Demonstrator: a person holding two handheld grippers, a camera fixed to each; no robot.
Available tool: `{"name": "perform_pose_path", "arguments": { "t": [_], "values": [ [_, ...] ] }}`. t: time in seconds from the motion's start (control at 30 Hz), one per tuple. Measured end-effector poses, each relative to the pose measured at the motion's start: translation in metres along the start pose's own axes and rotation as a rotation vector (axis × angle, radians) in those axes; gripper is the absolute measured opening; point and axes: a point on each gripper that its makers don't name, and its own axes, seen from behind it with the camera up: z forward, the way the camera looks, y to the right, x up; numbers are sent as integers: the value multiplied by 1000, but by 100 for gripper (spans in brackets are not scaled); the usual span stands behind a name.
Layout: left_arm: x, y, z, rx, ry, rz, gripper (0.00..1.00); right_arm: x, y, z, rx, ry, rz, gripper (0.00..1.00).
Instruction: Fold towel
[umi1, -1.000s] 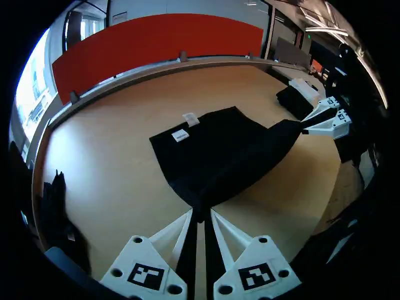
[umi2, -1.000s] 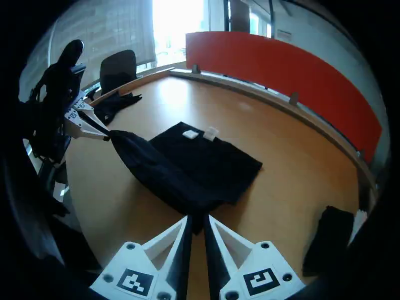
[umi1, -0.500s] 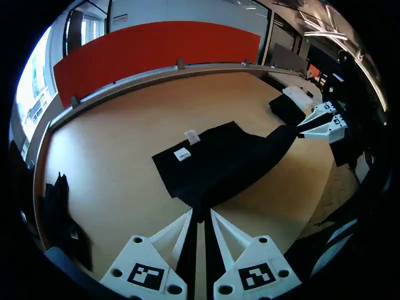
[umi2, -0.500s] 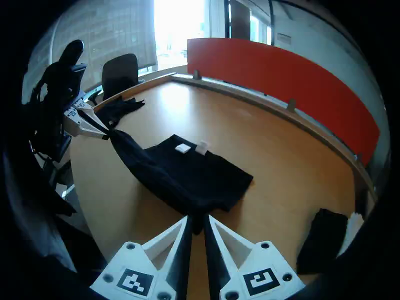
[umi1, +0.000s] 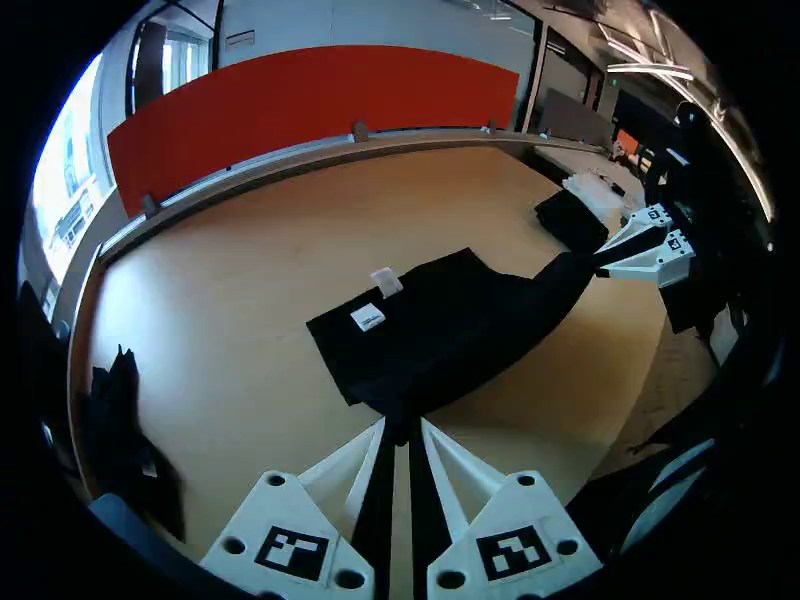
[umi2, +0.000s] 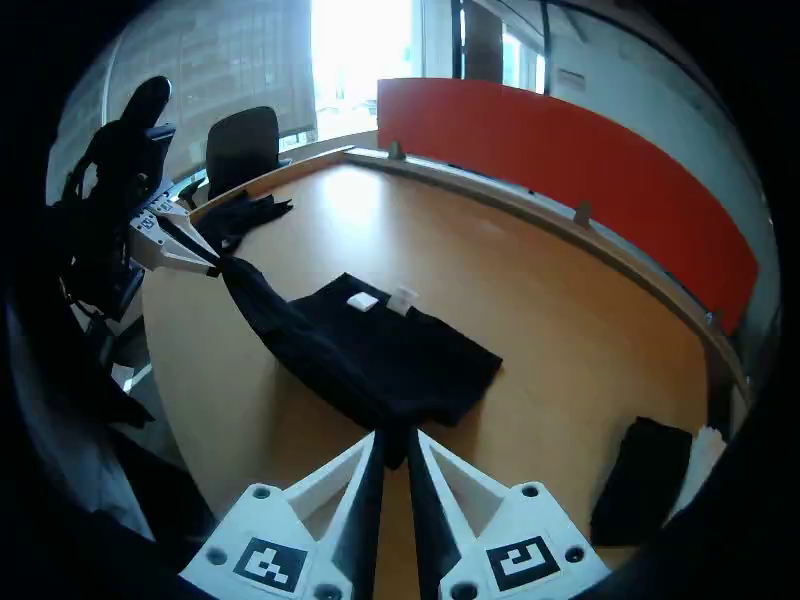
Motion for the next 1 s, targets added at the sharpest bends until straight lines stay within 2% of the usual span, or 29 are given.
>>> {"name": "perform_pose_path", "arguments": {
  "t": [0.37,0.67,1.0],
  "values": [
    [8,-14,13,25,11,-5,9,5,8,15,-10,-14,-11,15],
    [19,-28,37,35,13,-6,9,6,27,37,-30,-44,-3,15],
    [29,-43,62,55,11,-20,9,5,47,60,-37,-77,34,15]
  ]
}}
